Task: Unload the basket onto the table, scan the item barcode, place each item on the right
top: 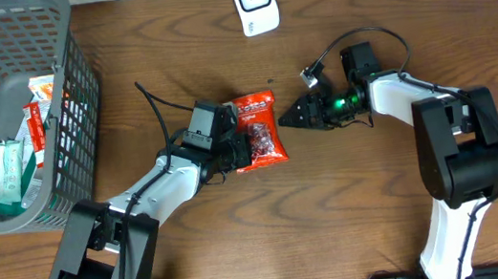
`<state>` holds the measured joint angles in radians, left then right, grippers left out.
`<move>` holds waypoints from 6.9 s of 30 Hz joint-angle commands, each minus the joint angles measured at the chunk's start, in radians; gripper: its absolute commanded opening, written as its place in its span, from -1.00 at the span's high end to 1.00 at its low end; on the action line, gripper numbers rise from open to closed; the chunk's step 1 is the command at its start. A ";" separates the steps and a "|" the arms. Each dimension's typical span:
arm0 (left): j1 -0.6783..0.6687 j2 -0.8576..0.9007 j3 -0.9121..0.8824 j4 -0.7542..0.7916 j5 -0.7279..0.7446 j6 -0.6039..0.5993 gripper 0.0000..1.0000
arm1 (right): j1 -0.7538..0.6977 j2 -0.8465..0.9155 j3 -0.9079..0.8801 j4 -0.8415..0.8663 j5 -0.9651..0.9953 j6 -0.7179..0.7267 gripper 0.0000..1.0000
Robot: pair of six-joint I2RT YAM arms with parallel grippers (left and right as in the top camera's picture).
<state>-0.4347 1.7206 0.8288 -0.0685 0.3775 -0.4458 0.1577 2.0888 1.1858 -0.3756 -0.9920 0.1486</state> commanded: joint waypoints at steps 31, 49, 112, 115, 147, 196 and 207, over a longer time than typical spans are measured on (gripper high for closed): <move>0.002 -0.055 0.003 -0.043 -0.135 0.011 0.74 | 0.201 -0.016 -0.006 0.181 0.065 0.052 0.97; 0.044 -0.375 -0.008 -0.435 -0.469 0.014 0.42 | 0.190 -0.453 -0.024 -0.564 1.598 0.163 0.98; 0.044 -0.374 -0.008 -0.439 -0.476 0.045 0.39 | -0.334 -0.381 -0.586 0.284 0.008 -0.117 0.97; 0.043 -0.374 -0.008 -0.440 -0.476 0.045 0.38 | -0.333 -0.381 -0.605 0.316 0.006 -0.092 0.97; 0.044 -0.374 -0.008 -0.443 -0.476 0.045 0.38 | -0.246 -0.230 -0.455 0.339 0.119 -0.006 0.98; 0.043 -0.374 -0.008 -0.440 -0.476 0.045 0.38 | -0.064 -0.600 -0.114 -0.478 0.848 0.052 0.67; 0.044 -0.378 0.032 -0.480 -0.470 0.044 -0.08 | -0.149 -0.598 -0.064 -0.463 1.015 0.060 -0.98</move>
<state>-0.3943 1.3392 0.8291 -0.5091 -0.0841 -0.4110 0.0116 1.4918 1.1145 -0.8360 -0.0162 0.2077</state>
